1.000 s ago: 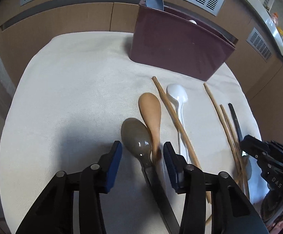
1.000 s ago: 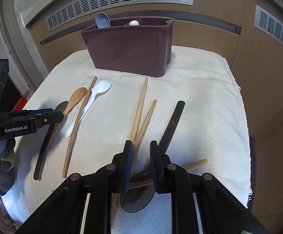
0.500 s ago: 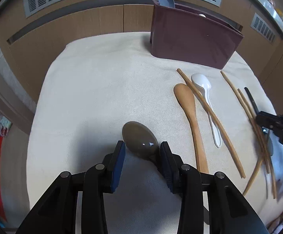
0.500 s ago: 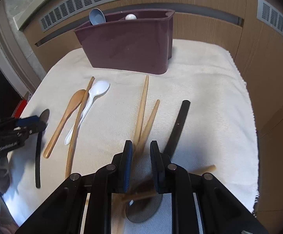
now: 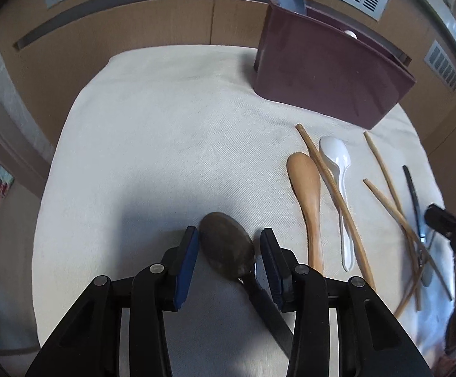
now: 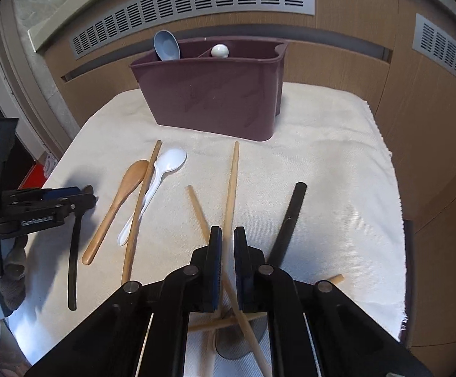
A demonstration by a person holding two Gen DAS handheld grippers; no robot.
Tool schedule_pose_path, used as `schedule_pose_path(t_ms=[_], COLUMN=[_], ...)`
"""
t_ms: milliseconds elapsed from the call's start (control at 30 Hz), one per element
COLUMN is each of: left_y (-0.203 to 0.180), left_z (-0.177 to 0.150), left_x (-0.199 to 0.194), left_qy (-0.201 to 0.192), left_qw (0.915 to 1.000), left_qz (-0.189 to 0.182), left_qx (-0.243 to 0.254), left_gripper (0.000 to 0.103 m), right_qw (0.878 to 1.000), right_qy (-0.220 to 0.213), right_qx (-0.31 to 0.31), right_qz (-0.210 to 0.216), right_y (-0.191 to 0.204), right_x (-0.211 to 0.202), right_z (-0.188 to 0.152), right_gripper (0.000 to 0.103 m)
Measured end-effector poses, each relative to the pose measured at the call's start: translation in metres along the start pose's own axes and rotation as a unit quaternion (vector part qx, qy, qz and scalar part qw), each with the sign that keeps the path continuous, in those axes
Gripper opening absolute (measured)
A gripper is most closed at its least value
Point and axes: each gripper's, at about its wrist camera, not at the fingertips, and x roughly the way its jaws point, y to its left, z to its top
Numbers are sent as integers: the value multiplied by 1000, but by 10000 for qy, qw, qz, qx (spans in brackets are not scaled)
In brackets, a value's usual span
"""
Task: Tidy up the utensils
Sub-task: 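Grasp the dark translucent spoon with the left tool while the right tool approaches a chopstick, then close the right tool on a wooden chopstick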
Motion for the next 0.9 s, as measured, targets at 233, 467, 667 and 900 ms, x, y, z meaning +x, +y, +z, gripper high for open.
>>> schedule_pose_path(t_ms=[233,467,667,900], left_y=[-38,-72,-60,-57], left_z=[-25,-37,-36,-29], left_x=[-13,-15,-17,-13], left_qy=[-238,-156,39,549], left_qw=[9960,9899,9926,9923], left_qz=[-274,-438,-408,-452], left_qx=[817,1342,1146,1010], left_gripper=[39,39,40,49], right_qw=[9991,9954,9917,9880], right_qy=[-37,267,645,700], right_qx=[-354,-784,-1011,-1357], right_qz=[222,471,463,240], right_y=[1,18,28,41], right_x=[-3,15,41,40], right_z=[-8,-2,6,-1], right_gripper=[8,10,19,9])
